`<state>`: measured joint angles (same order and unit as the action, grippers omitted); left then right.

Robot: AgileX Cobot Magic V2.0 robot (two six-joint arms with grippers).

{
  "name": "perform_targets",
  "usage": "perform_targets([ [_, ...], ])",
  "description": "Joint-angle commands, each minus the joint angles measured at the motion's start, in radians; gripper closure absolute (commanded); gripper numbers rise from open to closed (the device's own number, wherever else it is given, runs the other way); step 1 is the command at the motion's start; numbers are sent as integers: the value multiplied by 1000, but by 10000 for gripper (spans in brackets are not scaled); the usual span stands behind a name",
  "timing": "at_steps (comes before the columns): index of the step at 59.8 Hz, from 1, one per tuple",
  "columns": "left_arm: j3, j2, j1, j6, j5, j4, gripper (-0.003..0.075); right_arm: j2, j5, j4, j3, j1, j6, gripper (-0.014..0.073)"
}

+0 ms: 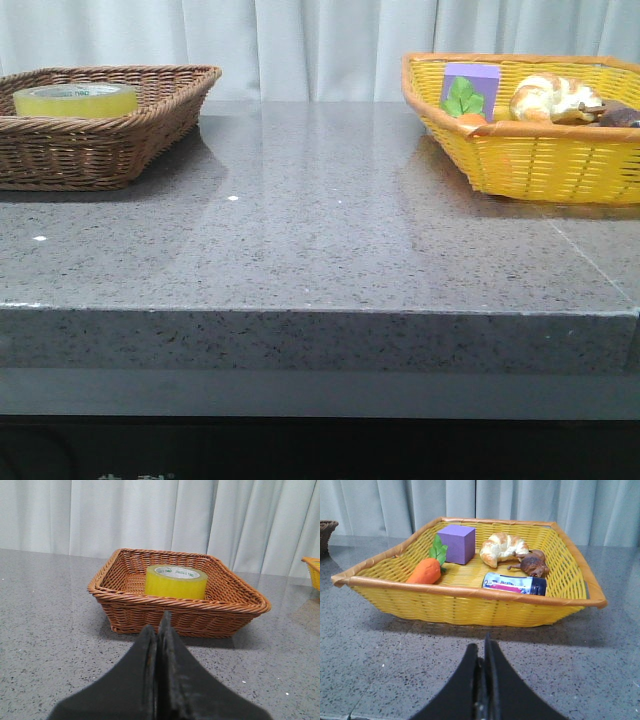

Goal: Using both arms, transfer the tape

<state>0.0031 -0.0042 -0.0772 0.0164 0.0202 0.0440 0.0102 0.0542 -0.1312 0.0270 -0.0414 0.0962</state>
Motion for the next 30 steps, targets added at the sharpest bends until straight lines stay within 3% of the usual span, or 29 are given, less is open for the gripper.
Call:
perform_targets([
  [1, 9, -18, -7, 8, -81, -2, 741, 22, -90, -2, -7, 1, 2, 662],
  [30, 9, -18, -7, 8, -81, -2, 741, 24, -118, 9, -6, 2, -43, 662],
])
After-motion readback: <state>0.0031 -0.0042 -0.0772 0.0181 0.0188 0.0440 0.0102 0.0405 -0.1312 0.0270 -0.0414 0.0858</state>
